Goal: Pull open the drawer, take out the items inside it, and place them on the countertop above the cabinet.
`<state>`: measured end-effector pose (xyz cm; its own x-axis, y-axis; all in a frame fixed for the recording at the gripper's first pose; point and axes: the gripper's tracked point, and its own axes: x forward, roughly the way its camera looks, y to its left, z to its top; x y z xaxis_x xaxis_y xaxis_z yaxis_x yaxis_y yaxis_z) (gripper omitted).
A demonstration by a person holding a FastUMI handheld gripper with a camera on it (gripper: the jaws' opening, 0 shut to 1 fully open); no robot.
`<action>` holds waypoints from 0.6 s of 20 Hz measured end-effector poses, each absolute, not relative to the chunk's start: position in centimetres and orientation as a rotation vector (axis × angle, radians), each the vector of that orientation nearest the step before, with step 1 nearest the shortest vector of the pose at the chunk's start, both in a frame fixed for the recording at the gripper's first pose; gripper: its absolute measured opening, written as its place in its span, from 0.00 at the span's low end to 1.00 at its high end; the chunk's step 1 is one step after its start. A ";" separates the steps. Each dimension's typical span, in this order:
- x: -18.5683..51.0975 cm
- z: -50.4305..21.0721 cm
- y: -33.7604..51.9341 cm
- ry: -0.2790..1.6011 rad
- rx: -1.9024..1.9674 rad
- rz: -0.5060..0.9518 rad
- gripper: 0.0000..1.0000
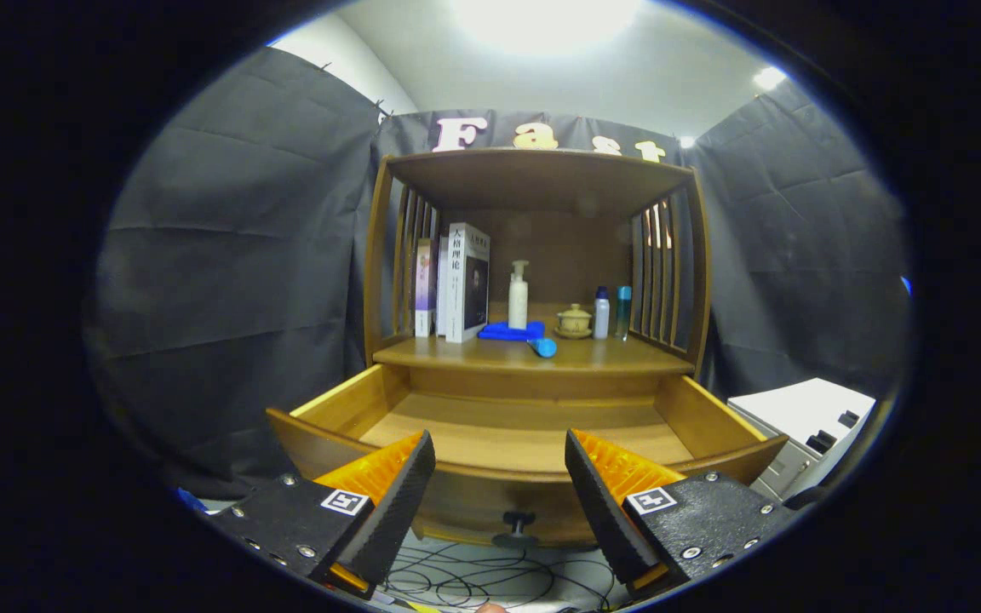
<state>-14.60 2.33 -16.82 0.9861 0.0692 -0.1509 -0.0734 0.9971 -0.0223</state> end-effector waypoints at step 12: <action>-13.0 -22.1 1.8 0.269 0.063 0.023 0.94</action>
<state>-13.03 1.76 -22.09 0.9639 0.0316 -0.2645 -0.0148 0.9977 0.0655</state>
